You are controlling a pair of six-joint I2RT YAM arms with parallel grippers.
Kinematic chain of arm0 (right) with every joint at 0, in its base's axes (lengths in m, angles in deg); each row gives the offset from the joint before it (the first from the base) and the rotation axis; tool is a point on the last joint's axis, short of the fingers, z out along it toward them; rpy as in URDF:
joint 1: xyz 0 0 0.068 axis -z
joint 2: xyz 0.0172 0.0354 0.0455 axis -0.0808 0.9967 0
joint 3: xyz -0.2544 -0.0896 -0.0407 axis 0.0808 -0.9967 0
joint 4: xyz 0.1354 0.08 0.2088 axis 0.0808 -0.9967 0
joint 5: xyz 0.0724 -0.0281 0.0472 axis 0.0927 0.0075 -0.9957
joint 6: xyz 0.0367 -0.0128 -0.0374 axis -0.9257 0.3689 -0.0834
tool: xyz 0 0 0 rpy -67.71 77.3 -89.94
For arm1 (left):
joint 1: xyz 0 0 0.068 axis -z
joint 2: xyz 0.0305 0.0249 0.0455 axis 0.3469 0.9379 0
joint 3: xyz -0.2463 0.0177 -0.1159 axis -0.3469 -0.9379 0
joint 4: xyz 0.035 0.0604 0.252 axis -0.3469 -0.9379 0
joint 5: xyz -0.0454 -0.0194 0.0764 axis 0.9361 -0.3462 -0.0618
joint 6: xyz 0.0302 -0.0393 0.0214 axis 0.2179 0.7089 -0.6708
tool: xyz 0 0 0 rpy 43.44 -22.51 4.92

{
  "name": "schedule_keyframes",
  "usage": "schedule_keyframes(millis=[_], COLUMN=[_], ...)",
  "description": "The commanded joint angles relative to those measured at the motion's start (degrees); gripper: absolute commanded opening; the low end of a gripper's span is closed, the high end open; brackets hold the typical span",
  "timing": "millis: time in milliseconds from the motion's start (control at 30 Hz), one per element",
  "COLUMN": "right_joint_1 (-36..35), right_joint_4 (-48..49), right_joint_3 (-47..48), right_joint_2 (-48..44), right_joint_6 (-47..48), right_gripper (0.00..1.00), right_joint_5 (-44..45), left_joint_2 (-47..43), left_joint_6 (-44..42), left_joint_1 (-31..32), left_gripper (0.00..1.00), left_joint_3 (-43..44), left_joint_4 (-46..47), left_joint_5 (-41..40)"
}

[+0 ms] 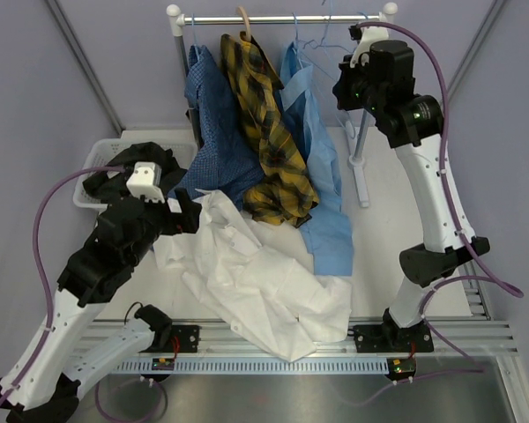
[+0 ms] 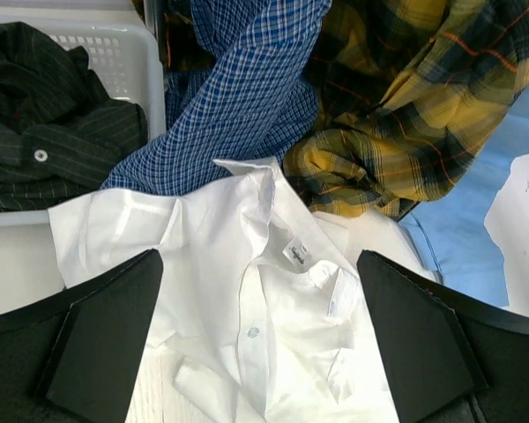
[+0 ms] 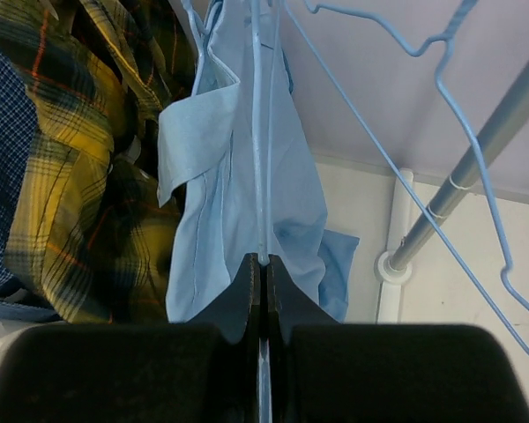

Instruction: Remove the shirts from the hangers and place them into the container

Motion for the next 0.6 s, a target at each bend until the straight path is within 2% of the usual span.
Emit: schedule_keyframes(millis=[0,133,467,533,567], right_joint_1=[1.2,2.1,2.7,2.7,2.8], right_joint_4=[4.1,6.3,13.8,15.1,15.8], right_joint_3=[3.6,2.5,-12.8,-15.2,-16.8], right_joint_2=[2.6,4.8,0.5,-1.5,-2.0], right_joint_6=[0.4,0.0,-1.4,-1.3,-1.4], right_gripper=[0.0,0.0,0.0,0.04,0.11], right_joint_5=[-4.1,-3.1,1.2,1.3,1.5], left_joint_2=[-1.3,-1.2,2.8,4.2,4.8], left_joint_6=[-0.9,-1.1,4.9,6.9,7.9], left_joint_1=[-0.3,-0.3,0.0,0.6,1.6], left_gripper=[0.99,0.99,0.99,0.99,0.99], left_joint_3=[-1.7,-3.8,-8.4,-8.8,-9.1], left_joint_4=[-0.2,-1.3,-1.0,-1.0,-0.9], left_joint_5=[3.3,4.4,8.4,8.5,8.1])
